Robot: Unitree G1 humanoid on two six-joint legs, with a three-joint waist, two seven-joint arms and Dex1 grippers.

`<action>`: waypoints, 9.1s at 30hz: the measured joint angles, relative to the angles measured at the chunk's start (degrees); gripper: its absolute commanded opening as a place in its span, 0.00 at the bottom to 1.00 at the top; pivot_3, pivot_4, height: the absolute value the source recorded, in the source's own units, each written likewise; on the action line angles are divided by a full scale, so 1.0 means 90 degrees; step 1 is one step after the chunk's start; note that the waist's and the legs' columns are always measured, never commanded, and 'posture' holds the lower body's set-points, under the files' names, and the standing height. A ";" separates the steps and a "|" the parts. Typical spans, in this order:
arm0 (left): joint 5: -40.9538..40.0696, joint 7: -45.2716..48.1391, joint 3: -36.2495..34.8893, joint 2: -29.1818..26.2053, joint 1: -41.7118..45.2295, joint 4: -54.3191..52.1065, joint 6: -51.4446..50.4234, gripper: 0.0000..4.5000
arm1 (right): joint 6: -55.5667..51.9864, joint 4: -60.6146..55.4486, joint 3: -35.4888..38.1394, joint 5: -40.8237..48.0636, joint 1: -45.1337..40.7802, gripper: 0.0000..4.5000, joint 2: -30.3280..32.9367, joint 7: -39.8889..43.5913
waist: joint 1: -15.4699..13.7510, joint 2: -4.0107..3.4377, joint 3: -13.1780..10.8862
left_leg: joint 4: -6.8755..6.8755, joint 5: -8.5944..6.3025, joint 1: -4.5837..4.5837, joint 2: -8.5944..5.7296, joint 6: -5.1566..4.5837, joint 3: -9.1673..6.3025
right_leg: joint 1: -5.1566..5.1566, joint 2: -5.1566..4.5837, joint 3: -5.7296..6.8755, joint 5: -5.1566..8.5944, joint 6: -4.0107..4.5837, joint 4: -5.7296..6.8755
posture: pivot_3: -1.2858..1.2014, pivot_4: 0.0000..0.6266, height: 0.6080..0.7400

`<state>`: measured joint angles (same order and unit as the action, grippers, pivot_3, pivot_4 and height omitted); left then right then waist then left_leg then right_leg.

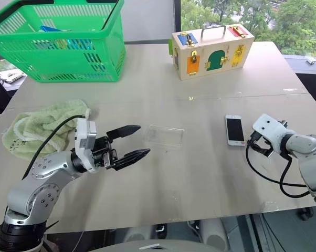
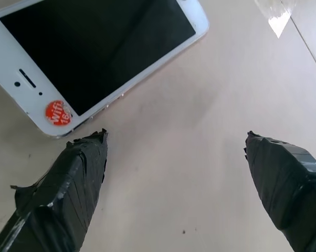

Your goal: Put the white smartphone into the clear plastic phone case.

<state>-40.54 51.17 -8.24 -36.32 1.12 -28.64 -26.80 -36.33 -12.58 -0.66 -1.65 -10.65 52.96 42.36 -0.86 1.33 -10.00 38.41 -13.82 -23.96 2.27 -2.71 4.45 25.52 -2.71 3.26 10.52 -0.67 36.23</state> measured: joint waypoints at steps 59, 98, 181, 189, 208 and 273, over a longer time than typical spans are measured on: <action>0.0117 -0.0260 -0.0136 -0.0035 -0.0587 -0.0255 0.0243 1.00 | 0.4863 0.7577 -0.1216 -0.0533 -0.5070 0.99 -0.1437 0.3220 | 0.0210 0.0000 -0.0003 | -0.0003 0.0020 0.0023 0.0012 -0.0001 0.0098 | 0.0062 -0.0113 0.0046 -0.0089 0.0037 0.0050 | 0.52 0.24 1.00; 0.0135 -0.0138 0.0089 -0.0023 -0.0279 0.0007 0.0252 1.00 | 0.1621 0.2144 0.0011 0.1308 -0.1288 0.99 -0.0785 0.2234 | 0.0158 -0.0002 -0.0005 | 0.0015 -0.0007 0.0029 0.0019 0.0011 0.0061 | 0.0036 -0.0079 0.0071 -0.0034 0.0013 0.0035 | 0.52 0.24 1.00; 0.2384 0.2132 0.1817 0.0138 0.2762 0.4131 0.1849 1.00 | 0.2229 0.1023 -0.0471 0.1744 -0.0504 0.99 -0.0327 0.3107 | -0.0026 0.0003 0.0002 | 0.0005 -0.0008 0.0004 0.0004 0.0013 0.0001 | 0.0007 -0.0052 0.0116 -0.0051 -0.0006 -0.0025 | 0.52 0.24 1.00; 0.3174 0.2560 0.2431 0.0422 0.3588 0.5667 0.2493 0.52 | 0.0253 -0.1901 0.1537 0.3724 0.1055 1.00 -0.0127 0.2397 | -0.0021 0.0005 0.0003 | 0.0007 -0.0008 0.0004 0.0009 0.0013 -0.0009 | 0.0005 -0.0050 0.0118 -0.0050 -0.0002 -0.0024 | 0.52 0.24 1.00; 0.3291 0.2495 0.2153 0.0304 0.2906 0.4788 0.1937 0.03 | -0.0049 -0.3608 0.1881 0.3957 0.2280 1.00 -0.0803 0.0457 | 0.0011 0.0010 0.0011 | 0.0018 -0.0009 0.0015 0.0031 0.0012 -0.0014 | -0.0003 -0.0044 0.0100 -0.0039 0.0018 -0.0014 | 0.52 0.24 1.00; 0.2491 0.0082 0.4069 -0.0440 0.3957 0.1870 -0.3028 0.01 | 0.0291 -0.3533 0.1372 0.3568 0.2270 1.00 -0.0433 0.0338 | -0.0022 0.0017 0.0013 | 0.0041 -0.0007 0.0027 -0.0007 0.0013 -0.0032 | 0.0003 -0.0037 0.0048 -0.0036 0.0017 0.0034 | 0.52 0.24 1.00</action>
<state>-18.13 51.90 28.38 -40.28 36.73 -11.81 -54.05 -33.71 -44.37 11.68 30.47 9.78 49.06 45.40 -1.06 1.49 -9.88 38.77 -13.89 -23.72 2.21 -2.59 4.17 25.55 -3.04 3.69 10.20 -0.51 36.53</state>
